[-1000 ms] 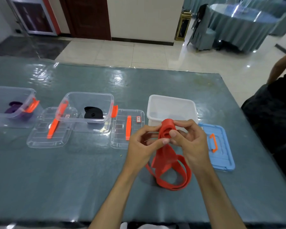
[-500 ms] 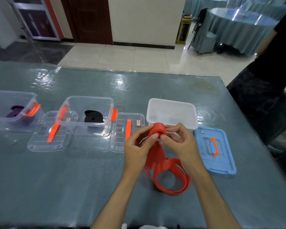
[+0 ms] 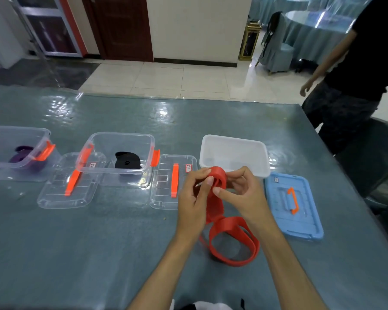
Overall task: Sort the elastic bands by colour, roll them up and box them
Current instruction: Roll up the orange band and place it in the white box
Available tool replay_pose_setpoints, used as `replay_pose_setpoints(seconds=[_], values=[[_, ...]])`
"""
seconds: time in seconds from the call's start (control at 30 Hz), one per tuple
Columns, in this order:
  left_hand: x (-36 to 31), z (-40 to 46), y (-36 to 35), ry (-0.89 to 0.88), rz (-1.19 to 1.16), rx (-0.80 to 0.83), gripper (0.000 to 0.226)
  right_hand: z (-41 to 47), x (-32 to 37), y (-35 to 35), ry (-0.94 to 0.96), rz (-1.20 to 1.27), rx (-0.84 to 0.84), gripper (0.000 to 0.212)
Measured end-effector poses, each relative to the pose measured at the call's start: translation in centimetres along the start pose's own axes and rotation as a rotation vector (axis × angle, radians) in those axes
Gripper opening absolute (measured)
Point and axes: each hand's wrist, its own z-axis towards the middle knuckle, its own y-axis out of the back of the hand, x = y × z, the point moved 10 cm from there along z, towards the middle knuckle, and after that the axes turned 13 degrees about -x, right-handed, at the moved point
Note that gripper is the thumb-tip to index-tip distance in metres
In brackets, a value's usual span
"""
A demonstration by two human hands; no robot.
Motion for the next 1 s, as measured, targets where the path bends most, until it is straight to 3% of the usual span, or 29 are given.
replay_pose_setpoints(seconds=[0.1, 0.27, 0.37, 0.43, 0.5, 0.63, 0.83, 1.0], values=[[0.5, 0.5, -0.5, -0.021, 0.079, 0.056, 0.010, 0.7, -0.4, 0.6, 0.014, -0.086, -0.031, 0.040], [1.2, 1.1, -0.9, 0.027, 0.094, 0.136, 0.013, 1.3, 0.0, 0.4, -0.044, -0.013, 0.077, 0.051], [1.2, 1.3, -1.1, 0.002, 0.103, 0.210, 0.025, 1.7, 0.2, 0.7, -0.060, 0.049, 0.052, 0.044], [1.3, 1.4, -1.1, 0.014, 0.118, 0.259, 0.036, 2.1, 0.2, 1.2, -0.064, 0.052, 0.023, 0.051], [1.1, 1.7, -0.7, 0.019, 0.134, 0.266, 0.038, 2.1, 0.0, 1.1, -0.090, 0.072, 0.043, 0.056], [0.0, 2.2, -0.8, -0.097, 0.185, 0.300, 0.033, 2.1, -0.1, 0.2, -0.103, 0.069, 0.169, 0.043], [-0.5, 2.6, -0.5, -0.060, 0.086, 0.176, 0.029, 3.2, 1.4, 0.4, -0.052, 0.010, 0.126, 0.057], [-1.3, 3.5, -0.9, -0.058, 0.003, 0.225, 0.037, 3.5, 0.8, 0.2, -0.075, 0.112, 0.134, 0.058]])
